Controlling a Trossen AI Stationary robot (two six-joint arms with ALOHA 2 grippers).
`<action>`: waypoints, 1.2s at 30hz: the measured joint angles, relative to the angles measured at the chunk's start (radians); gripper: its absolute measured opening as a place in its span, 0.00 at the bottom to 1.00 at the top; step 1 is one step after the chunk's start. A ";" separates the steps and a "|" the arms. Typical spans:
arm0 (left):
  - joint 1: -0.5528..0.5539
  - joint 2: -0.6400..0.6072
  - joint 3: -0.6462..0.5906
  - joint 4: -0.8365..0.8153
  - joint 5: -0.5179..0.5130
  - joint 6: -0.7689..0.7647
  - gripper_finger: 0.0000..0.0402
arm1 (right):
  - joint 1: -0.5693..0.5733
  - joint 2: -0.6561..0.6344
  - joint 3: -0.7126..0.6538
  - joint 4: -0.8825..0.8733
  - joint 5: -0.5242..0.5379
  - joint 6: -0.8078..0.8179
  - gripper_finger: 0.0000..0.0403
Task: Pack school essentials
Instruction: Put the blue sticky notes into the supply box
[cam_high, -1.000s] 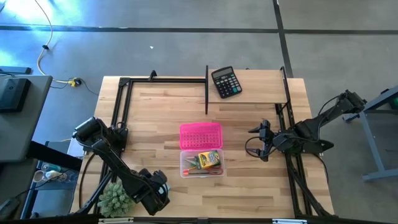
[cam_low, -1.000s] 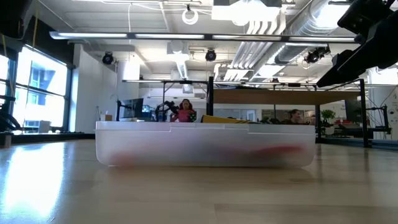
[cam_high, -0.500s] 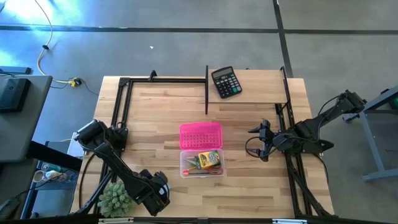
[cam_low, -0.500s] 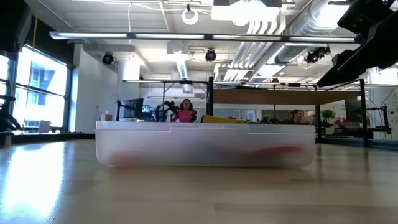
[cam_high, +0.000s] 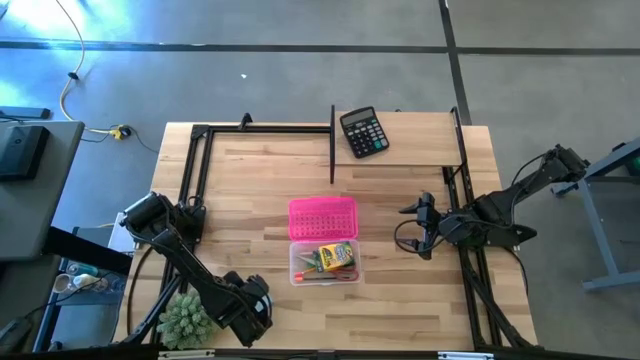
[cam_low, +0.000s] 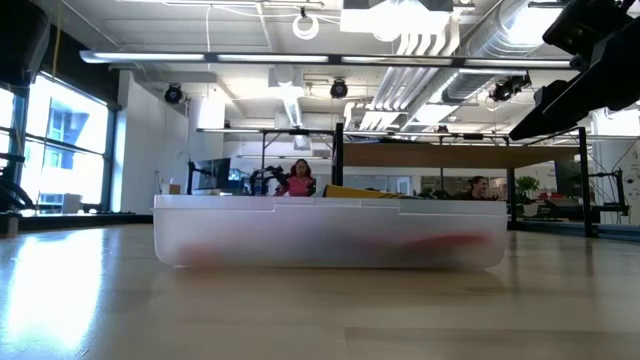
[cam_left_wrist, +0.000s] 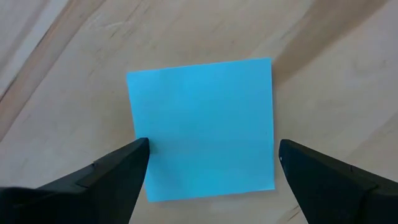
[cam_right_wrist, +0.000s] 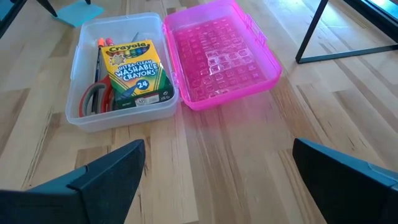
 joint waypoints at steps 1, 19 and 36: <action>0.000 0.000 0.000 -0.001 0.001 0.000 0.87 | 0.000 0.000 0.000 0.000 0.000 0.000 0.99; 0.000 -0.007 0.005 -0.044 0.000 -0.010 0.87 | 0.000 0.000 0.000 0.000 0.001 0.000 0.99; 0.001 0.010 0.029 -0.077 -0.014 -0.009 0.87 | 0.000 0.000 0.000 0.000 0.005 0.000 0.99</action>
